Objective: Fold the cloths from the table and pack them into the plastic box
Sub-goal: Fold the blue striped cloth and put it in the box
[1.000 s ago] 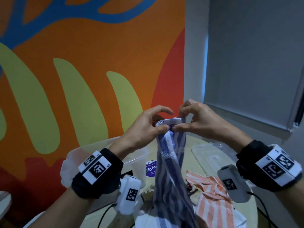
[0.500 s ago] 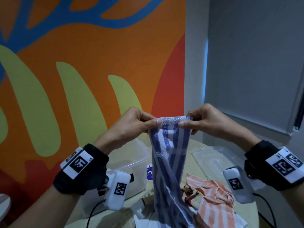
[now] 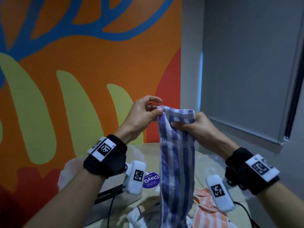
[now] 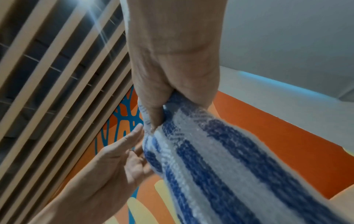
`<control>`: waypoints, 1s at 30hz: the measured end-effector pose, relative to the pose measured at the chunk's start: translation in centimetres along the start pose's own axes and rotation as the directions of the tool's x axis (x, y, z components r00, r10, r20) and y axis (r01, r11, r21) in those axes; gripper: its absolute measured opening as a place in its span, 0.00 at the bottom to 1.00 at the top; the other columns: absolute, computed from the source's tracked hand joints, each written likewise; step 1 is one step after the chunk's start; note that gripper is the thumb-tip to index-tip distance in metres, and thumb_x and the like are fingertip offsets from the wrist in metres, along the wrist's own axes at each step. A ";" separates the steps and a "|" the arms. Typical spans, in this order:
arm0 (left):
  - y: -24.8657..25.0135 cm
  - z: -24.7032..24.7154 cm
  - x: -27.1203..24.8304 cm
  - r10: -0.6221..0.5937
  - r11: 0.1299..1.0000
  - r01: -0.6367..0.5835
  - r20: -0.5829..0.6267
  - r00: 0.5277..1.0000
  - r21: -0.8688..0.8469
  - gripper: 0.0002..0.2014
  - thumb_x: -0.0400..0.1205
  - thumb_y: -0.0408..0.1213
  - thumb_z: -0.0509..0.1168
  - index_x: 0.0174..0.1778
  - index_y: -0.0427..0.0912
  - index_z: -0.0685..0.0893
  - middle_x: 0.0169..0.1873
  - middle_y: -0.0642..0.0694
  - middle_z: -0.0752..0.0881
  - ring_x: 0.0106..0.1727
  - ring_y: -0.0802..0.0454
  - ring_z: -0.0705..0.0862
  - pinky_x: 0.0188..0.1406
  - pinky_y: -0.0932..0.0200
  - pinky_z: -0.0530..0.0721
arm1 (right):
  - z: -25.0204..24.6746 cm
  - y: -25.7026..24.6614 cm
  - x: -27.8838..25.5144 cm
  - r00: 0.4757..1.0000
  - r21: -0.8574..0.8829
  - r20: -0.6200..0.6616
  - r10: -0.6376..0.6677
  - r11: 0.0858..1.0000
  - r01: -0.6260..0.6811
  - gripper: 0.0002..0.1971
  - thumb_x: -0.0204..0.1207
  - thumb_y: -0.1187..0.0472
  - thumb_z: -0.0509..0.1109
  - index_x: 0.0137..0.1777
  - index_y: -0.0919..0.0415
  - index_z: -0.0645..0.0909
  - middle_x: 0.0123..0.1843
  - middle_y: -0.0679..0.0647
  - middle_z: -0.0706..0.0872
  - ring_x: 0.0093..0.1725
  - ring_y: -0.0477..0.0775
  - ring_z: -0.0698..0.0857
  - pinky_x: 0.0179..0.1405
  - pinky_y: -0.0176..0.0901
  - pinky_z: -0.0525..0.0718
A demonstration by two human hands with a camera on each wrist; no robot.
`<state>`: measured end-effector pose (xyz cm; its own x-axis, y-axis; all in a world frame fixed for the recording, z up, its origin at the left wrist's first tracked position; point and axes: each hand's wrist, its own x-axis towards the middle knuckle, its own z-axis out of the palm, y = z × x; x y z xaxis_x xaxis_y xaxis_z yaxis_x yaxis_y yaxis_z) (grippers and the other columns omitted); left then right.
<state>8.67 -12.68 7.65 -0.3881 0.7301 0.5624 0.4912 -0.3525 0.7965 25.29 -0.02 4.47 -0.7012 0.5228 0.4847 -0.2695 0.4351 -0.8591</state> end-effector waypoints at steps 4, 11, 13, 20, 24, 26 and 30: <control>-3.0 0.9 -2.8 -0.223 0.970 0.240 0.239 0.945 -0.042 0.29 0.77 0.44 0.81 0.72 0.46 0.80 0.61 0.46 0.90 0.61 0.48 0.90 0.66 0.42 0.85 | 0.5 0.5 0.0 1.000 -0.033 -0.026 0.009 0.999 -0.010 0.10 0.78 0.66 0.78 0.58 0.65 0.91 0.52 0.66 0.94 0.49 0.63 0.92 0.55 0.62 0.90; -7.9 2.5 -7.9 -0.387 0.921 0.300 0.509 0.769 0.248 0.08 0.81 0.44 0.78 0.43 0.44 0.90 0.41 0.42 0.92 0.40 0.45 0.86 0.45 0.52 0.83 | -0.8 0.8 1.4 0.997 -0.067 -0.078 -0.020 0.998 0.015 0.06 0.77 0.64 0.80 0.45 0.68 0.89 0.41 0.58 0.91 0.40 0.53 0.89 0.44 0.48 0.87; -8.7 3.2 -8.0 -0.442 0.893 0.309 0.510 0.738 0.326 0.10 0.84 0.38 0.74 0.36 0.46 0.88 0.33 0.49 0.89 0.30 0.57 0.81 0.31 0.64 0.76 | -1.1 2.0 1.6 0.997 -0.100 -0.076 0.007 0.995 -0.014 0.08 0.78 0.65 0.79 0.48 0.72 0.89 0.41 0.56 0.90 0.39 0.50 0.88 0.42 0.45 0.86; -10.7 4.4 -1.8 -0.431 0.902 0.428 0.203 0.879 0.060 0.11 0.86 0.17 0.62 0.61 0.29 0.84 0.52 0.33 0.88 0.38 0.51 0.91 0.37 0.62 0.91 | -1.3 1.3 2.5 0.990 -0.044 -0.071 -0.120 0.992 0.117 0.03 0.81 0.72 0.72 0.48 0.69 0.88 0.52 0.60 0.94 0.53 0.56 0.93 0.53 0.45 0.89; -9.6 3.5 2.7 -0.226 0.966 0.233 0.070 0.972 -0.113 0.15 0.87 0.26 0.65 0.69 0.27 0.79 0.66 0.29 0.86 0.58 0.47 0.89 0.58 0.52 0.88 | -1.9 -2.7 2.2 0.955 -0.084 -0.062 -0.291 0.955 0.285 0.03 0.82 0.68 0.73 0.47 0.67 0.82 0.37 0.52 0.87 0.36 0.49 0.85 0.36 0.40 0.82; -10.1 2.9 2.5 -0.161 0.983 0.170 0.127 0.979 -0.064 0.16 0.87 0.31 0.67 0.69 0.30 0.80 0.64 0.30 0.87 0.58 0.45 0.86 0.59 0.45 0.83 | -1.9 -3.4 1.2 0.949 -0.115 0.031 -0.314 0.942 0.315 0.05 0.84 0.68 0.72 0.48 0.70 0.81 0.36 0.52 0.83 0.35 0.48 0.82 0.36 0.39 0.80; -13.1 2.4 -2.2 -0.282 0.903 0.121 0.353 0.892 0.413 0.18 0.85 0.28 0.69 0.71 0.41 0.82 0.64 0.44 0.88 0.64 0.47 0.86 0.67 0.42 0.85 | -1.1 0.3 -2.2 0.960 -0.282 0.251 -0.123 0.940 0.194 0.16 0.79 0.77 0.72 0.37 0.55 0.89 0.30 0.41 0.83 0.32 0.38 0.78 0.33 0.34 0.78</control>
<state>4.97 -8.30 -4.57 -0.2089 0.9574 0.1992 0.7185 0.0121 0.6954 27.46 -0.20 3.30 -0.8060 0.2643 0.5297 -0.2032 0.7168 -0.6670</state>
